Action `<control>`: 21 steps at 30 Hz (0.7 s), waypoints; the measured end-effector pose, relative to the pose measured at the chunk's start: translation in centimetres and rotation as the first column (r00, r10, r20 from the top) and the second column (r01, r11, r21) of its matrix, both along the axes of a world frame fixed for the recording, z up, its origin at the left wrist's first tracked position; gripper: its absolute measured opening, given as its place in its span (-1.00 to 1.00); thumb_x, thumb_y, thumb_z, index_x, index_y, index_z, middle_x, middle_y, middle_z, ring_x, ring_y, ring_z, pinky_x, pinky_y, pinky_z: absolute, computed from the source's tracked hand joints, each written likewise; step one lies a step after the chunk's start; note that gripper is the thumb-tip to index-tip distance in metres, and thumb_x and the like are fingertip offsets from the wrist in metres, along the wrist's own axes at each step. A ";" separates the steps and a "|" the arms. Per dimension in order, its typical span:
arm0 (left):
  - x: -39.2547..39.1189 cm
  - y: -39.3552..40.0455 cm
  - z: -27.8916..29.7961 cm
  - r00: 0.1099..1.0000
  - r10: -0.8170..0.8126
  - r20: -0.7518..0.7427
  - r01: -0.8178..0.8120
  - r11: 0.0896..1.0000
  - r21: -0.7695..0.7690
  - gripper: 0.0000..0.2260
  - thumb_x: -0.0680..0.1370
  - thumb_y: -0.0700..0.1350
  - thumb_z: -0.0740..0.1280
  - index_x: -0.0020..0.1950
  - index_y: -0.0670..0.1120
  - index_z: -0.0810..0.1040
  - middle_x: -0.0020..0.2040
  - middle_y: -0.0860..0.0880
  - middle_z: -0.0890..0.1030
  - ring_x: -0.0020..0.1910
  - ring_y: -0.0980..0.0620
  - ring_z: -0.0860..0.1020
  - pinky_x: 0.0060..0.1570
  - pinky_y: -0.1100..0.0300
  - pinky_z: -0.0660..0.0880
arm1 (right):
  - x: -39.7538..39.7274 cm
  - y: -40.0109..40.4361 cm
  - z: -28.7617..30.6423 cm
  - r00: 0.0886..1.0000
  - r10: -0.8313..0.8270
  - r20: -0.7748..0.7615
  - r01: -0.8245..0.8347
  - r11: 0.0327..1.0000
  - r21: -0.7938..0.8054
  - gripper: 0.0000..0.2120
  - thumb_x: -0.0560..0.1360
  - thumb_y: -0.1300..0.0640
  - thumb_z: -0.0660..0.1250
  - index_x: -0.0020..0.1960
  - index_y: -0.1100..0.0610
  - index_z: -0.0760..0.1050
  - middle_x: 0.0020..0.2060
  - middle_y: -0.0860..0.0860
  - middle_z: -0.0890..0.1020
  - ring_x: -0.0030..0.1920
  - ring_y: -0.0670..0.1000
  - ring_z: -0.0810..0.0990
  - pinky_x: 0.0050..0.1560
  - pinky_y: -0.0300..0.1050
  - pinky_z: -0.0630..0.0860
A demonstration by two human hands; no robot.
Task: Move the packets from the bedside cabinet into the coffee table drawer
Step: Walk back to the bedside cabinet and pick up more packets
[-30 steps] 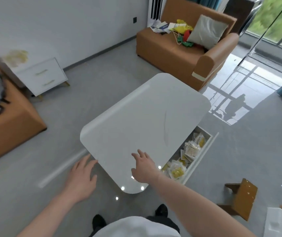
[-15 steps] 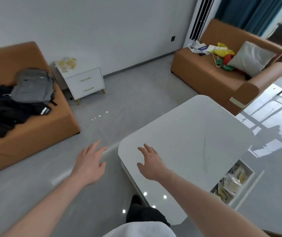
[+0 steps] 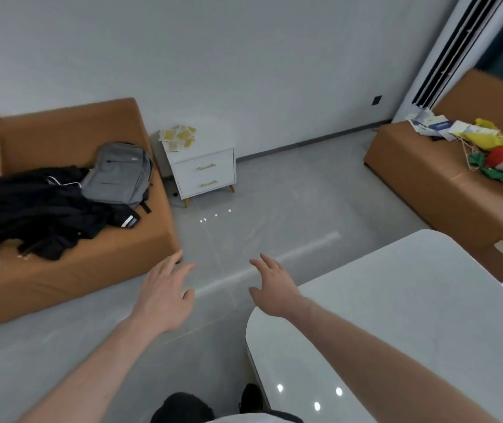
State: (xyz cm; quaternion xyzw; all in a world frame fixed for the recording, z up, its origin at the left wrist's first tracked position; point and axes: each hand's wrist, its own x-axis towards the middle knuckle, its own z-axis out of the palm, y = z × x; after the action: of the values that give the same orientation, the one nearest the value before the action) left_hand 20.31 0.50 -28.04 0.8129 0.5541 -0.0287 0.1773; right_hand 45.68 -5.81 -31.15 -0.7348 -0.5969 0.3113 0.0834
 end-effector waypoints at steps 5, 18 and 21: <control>-0.9 7.4 0.0 0.999 0.041 0.031 -0.041 0.999 -0.005 -0.47 0.63 0.01 0.28 0.61 0.15 0.27 0.69 0.05 0.02 0.64 -0.04 0.06 0.60 0.00 0.06 | 0.4 8.6 1.1 0.999 0.037 0.007 -0.037 0.999 0.026 -0.34 0.62 0.05 0.30 0.66 0.02 0.14 0.68 0.08 0.08 0.65 0.14 0.07 0.63 0.02 0.09; -4.5 32.1 -0.8 0.999 -0.017 0.030 0.016 1.000 0.011 -0.49 0.63 0.04 0.28 0.59 0.14 0.30 0.68 0.04 0.08 0.64 -0.05 0.09 0.60 -0.01 0.08 | -1.6 30.4 1.0 0.997 -0.073 0.003 0.072 0.996 0.046 -0.35 0.63 0.04 0.30 0.66 0.01 0.14 0.68 0.05 0.08 0.65 0.12 0.10 0.61 0.03 0.14; -3.9 37.4 0.0 0.998 -0.060 0.027 0.059 0.998 0.027 -0.49 0.63 0.01 0.26 0.59 0.14 0.31 0.68 0.02 0.09 0.64 -0.06 0.10 0.60 -0.02 0.06 | -1.3 34.1 1.4 0.994 -0.108 0.008 0.108 0.993 0.046 -0.35 0.63 0.04 0.30 0.66 0.01 0.14 0.68 0.04 0.08 0.65 0.11 0.09 0.61 -0.01 0.12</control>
State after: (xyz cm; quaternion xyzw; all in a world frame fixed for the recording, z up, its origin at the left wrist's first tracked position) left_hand 16.44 37.91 -28.03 0.8315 0.5275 -0.0153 0.1736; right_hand 44.42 28.24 -29.76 -0.7654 -0.5637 0.2889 0.1140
